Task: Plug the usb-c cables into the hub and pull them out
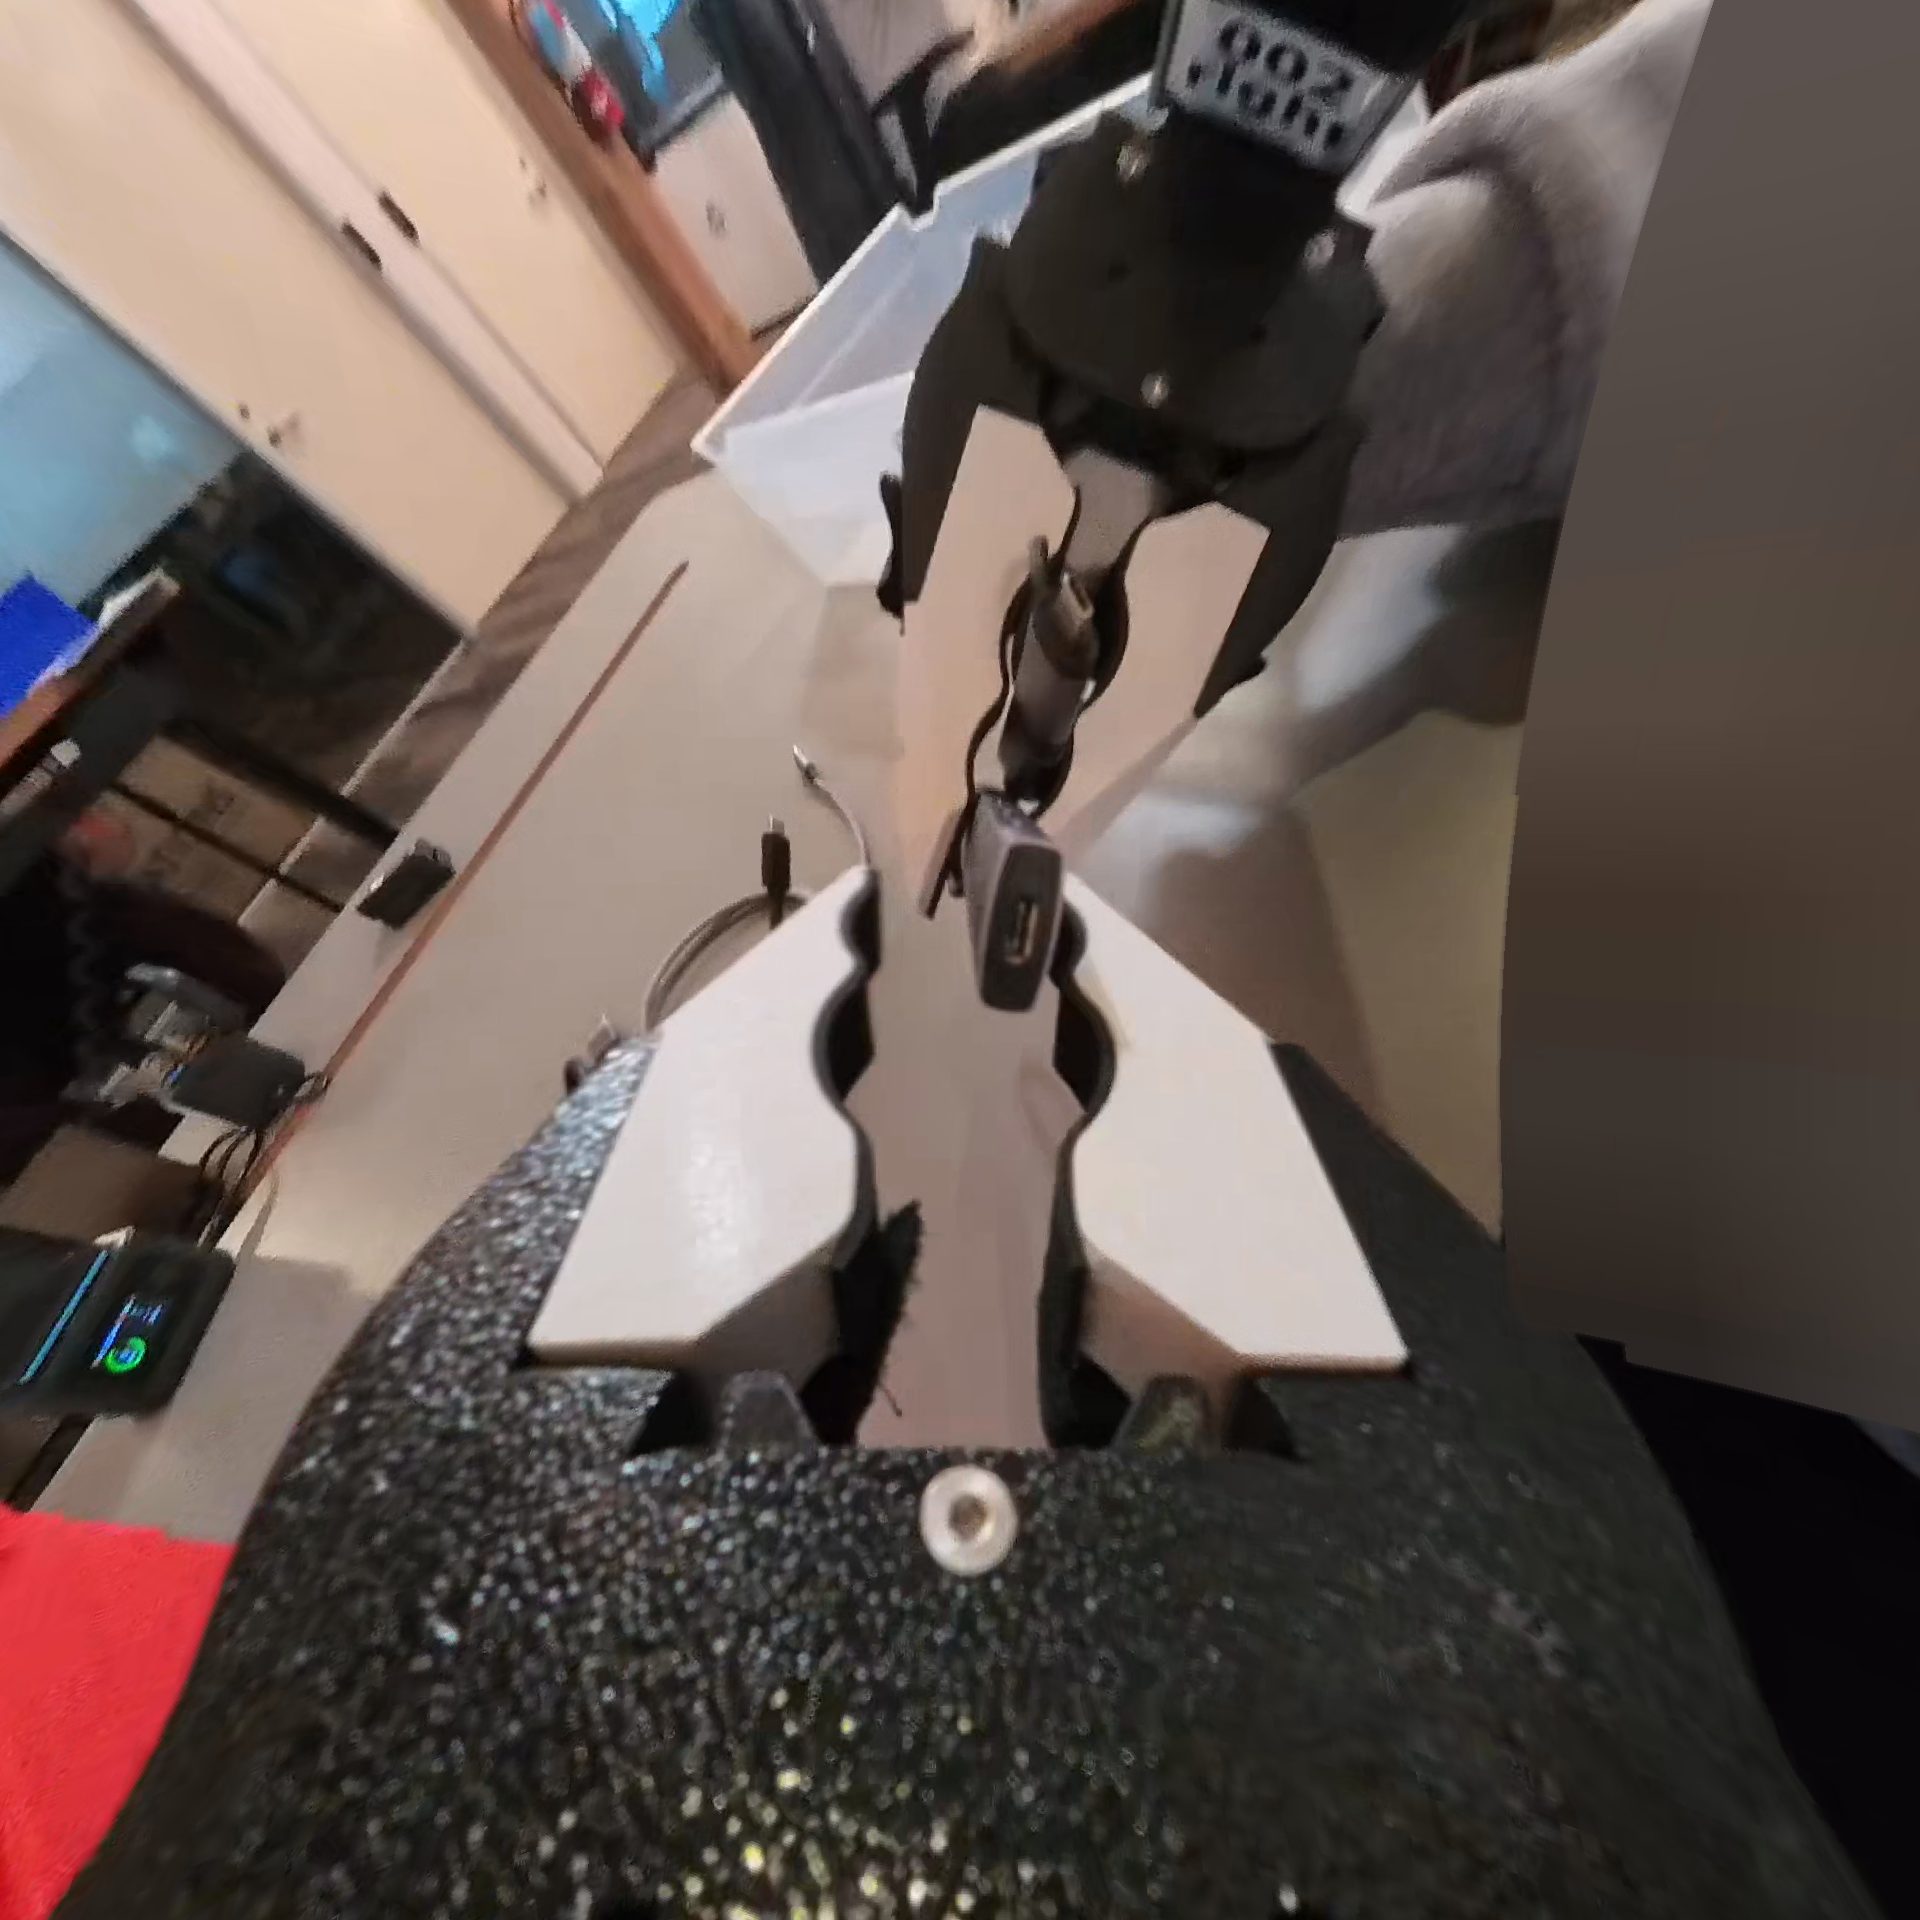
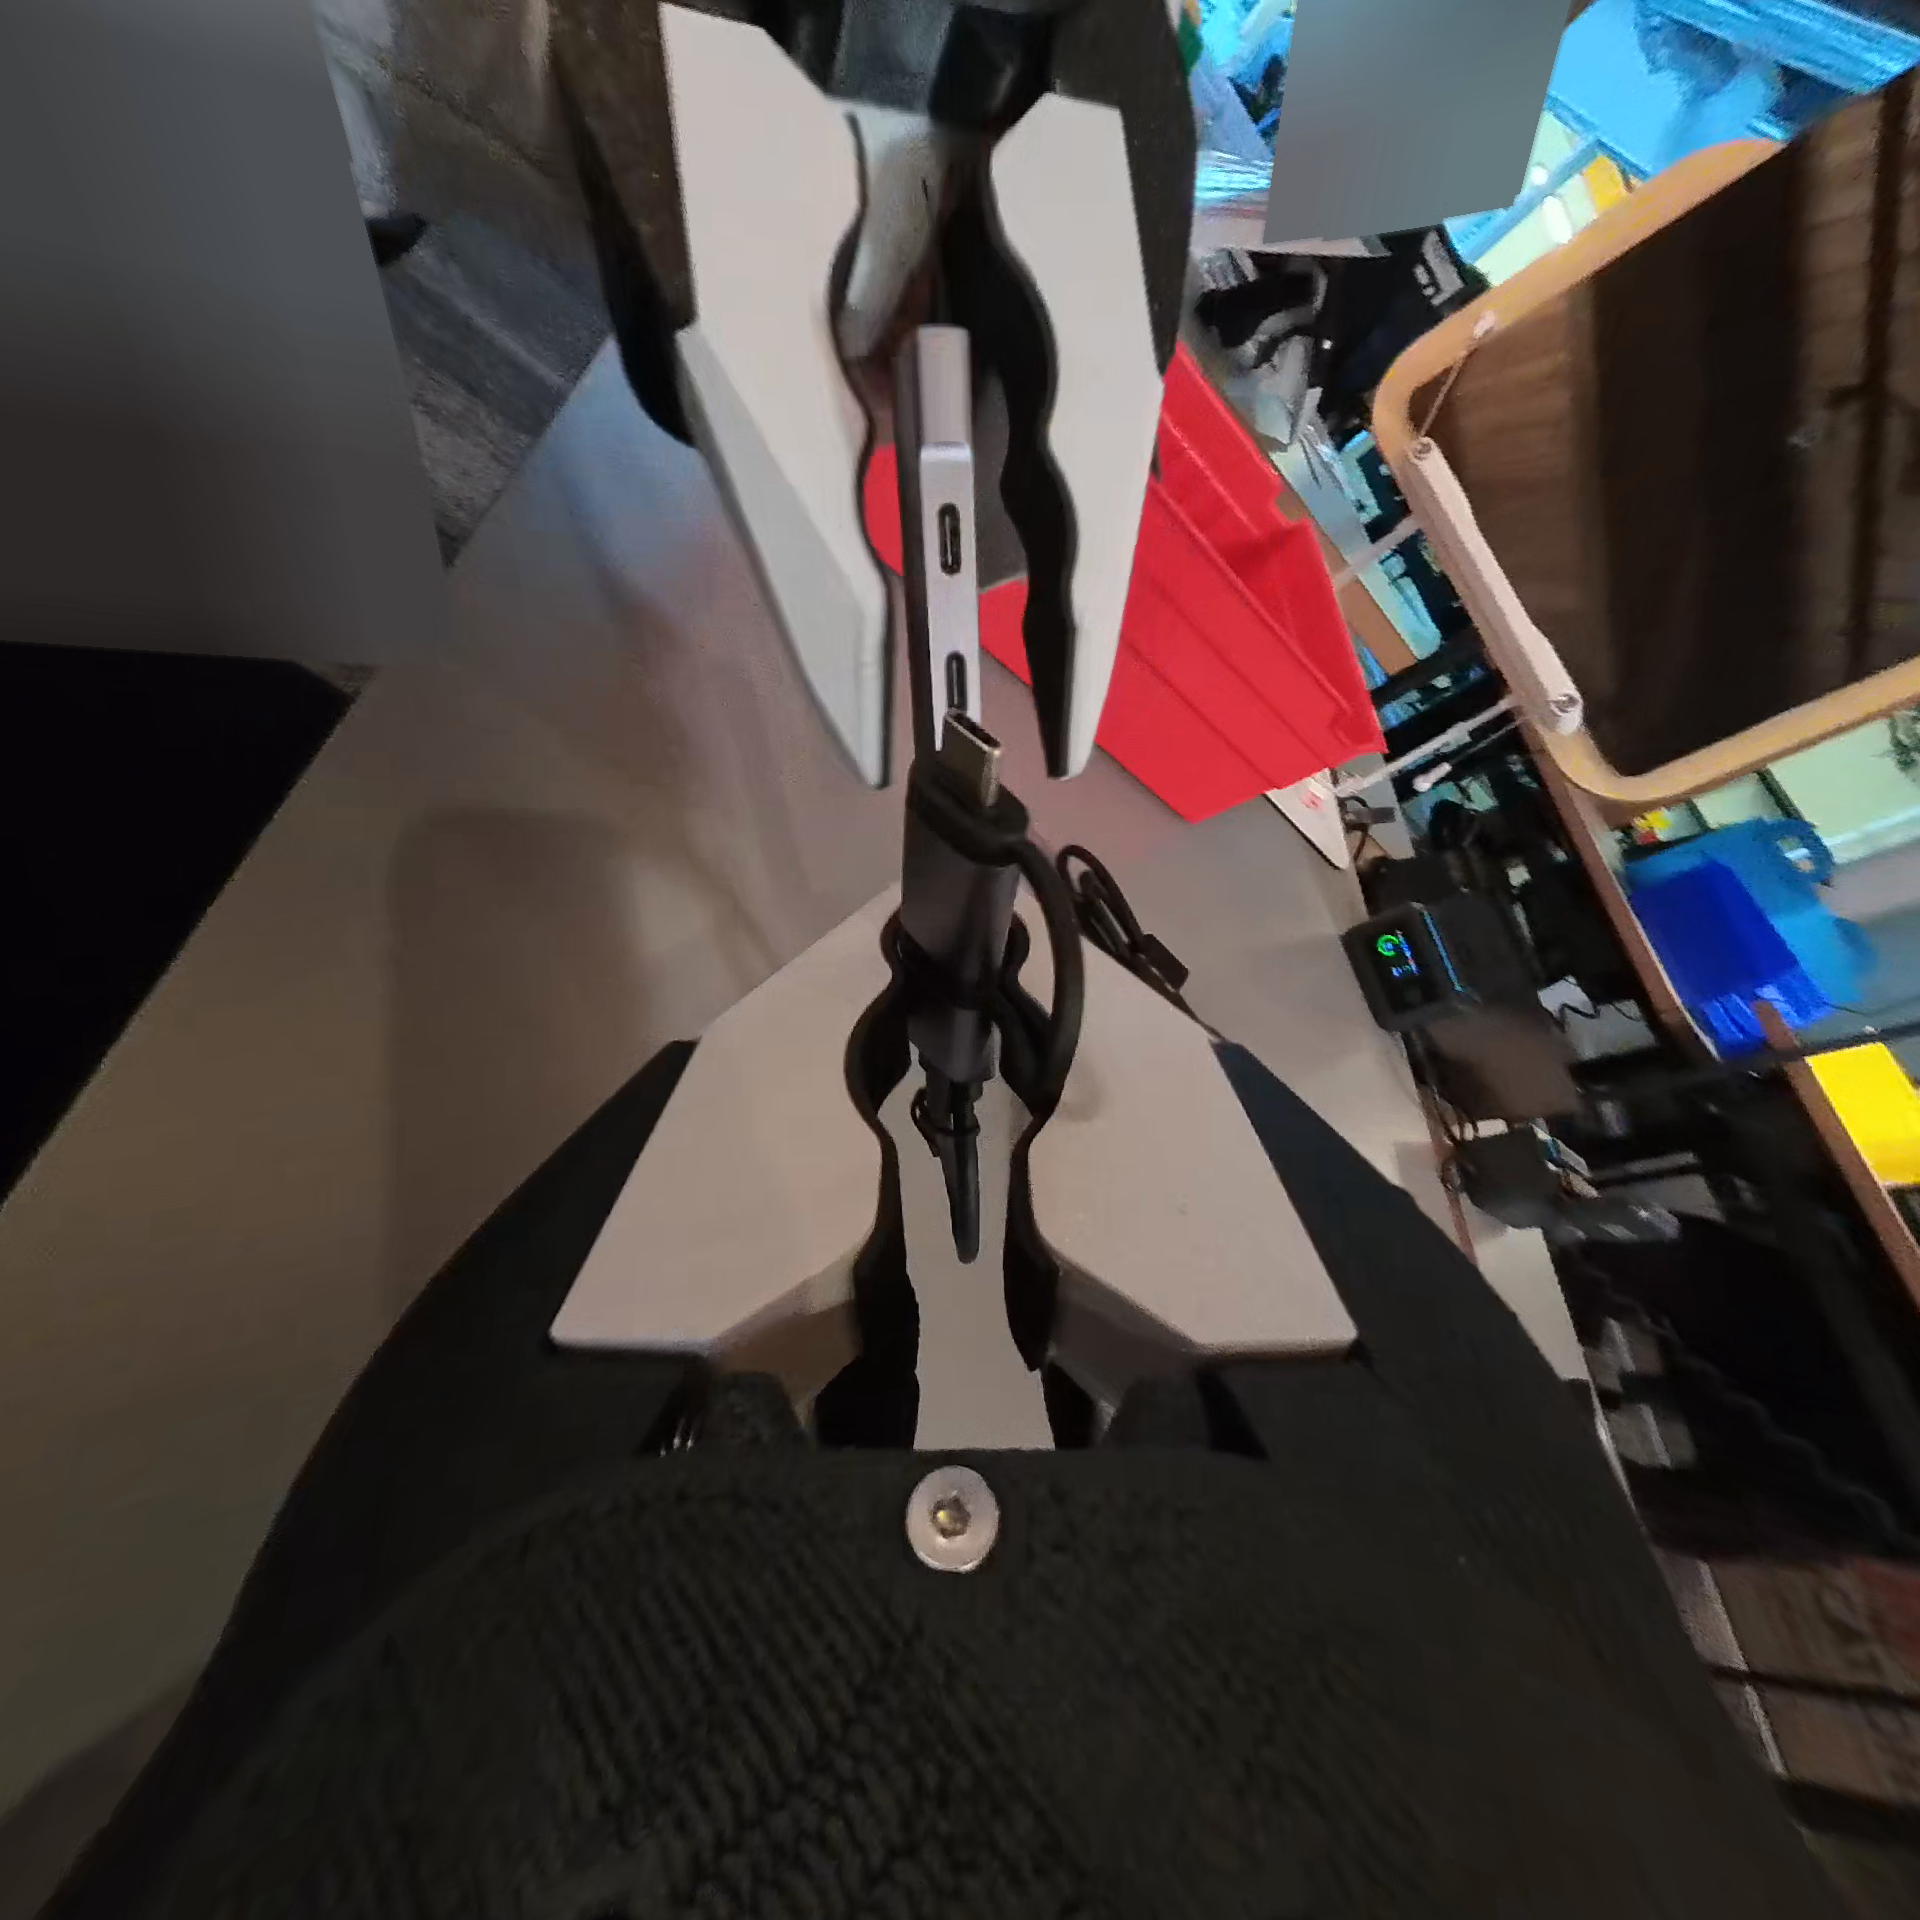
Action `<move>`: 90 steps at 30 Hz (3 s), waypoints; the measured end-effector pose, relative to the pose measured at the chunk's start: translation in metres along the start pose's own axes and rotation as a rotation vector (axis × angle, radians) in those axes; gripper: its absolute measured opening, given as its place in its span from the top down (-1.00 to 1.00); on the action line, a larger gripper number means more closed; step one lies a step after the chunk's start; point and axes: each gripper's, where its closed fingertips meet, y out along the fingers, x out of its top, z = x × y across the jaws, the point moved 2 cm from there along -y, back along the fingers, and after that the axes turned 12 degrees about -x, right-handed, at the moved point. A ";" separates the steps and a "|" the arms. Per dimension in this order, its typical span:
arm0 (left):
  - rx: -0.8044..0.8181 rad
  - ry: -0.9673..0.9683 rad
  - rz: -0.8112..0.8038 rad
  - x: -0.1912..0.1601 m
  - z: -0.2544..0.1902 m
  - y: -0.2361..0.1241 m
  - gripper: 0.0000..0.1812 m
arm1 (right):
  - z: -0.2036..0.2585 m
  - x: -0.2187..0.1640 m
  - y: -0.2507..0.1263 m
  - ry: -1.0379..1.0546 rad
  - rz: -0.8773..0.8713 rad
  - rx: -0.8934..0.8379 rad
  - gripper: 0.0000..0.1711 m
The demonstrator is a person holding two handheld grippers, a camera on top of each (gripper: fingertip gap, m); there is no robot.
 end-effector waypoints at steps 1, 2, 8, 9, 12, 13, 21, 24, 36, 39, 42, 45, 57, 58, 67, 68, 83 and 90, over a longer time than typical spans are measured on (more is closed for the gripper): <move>-0.010 0.004 -0.019 0.001 -0.002 0.000 0.76 | 0.002 0.000 0.000 -0.001 -0.003 0.011 0.90; -0.036 0.009 -0.027 0.001 -0.005 0.002 0.85 | 0.004 0.001 0.000 0.004 -0.007 0.018 0.90; -0.046 -0.012 0.012 -0.006 -0.006 0.005 0.91 | 0.008 -0.005 0.002 0.088 0.015 0.053 0.89; -0.032 -0.007 0.016 -0.007 -0.004 0.004 0.91 | 0.007 -0.006 0.004 0.111 0.019 0.040 0.87; 0.103 0.016 0.048 -0.018 0.014 -0.003 0.92 | -0.007 -0.014 0.005 0.185 0.041 -0.036 0.51; 0.172 0.021 0.071 -0.025 0.023 -0.007 0.92 | -0.015 -0.017 0.004 0.216 0.044 -0.080 0.43; 0.509 0.236 0.288 -0.074 0.054 -0.011 0.92 | -0.070 -0.067 -0.002 0.401 0.193 -0.532 0.50; 0.566 0.264 0.258 -0.076 0.058 -0.015 0.92 | -0.075 -0.076 -0.008 0.418 0.221 -0.612 0.51; 0.595 0.106 0.152 -0.084 0.066 -0.024 0.92 | -0.090 -0.093 -0.015 0.417 0.399 -0.672 0.29; 0.593 0.128 0.156 -0.083 0.064 -0.023 0.92 | -0.109 -0.090 -0.021 0.849 0.368 -0.716 0.24; 0.587 0.133 0.157 -0.082 0.063 -0.022 0.92 | -0.115 -0.098 -0.026 1.225 0.323 -0.748 0.24; 0.587 0.119 0.148 -0.082 0.064 -0.023 0.92 | -0.097 -0.123 -0.024 1.376 0.441 -0.742 0.22; 0.602 0.058 0.129 -0.085 0.070 -0.027 0.92 | -0.047 -0.127 0.029 1.768 0.421 -0.526 0.56; 0.604 0.057 0.130 -0.085 0.070 -0.027 0.92 | -0.048 -0.129 0.032 1.762 0.419 -0.538 0.61; 0.644 0.029 0.141 -0.089 0.075 -0.034 0.92 | -0.093 -0.101 0.015 1.331 0.397 -0.589 0.89; 0.653 0.024 0.143 -0.090 0.076 -0.035 0.92 | -0.101 -0.093 0.009 1.224 0.436 -0.571 0.89; 0.651 0.432 0.479 -0.107 0.074 -0.029 0.91 | -0.048 -0.070 0.012 0.491 0.960 0.199 0.90; 0.576 0.532 0.543 -0.120 0.071 -0.025 0.92 | -0.008 -0.088 0.050 0.610 0.832 0.294 0.91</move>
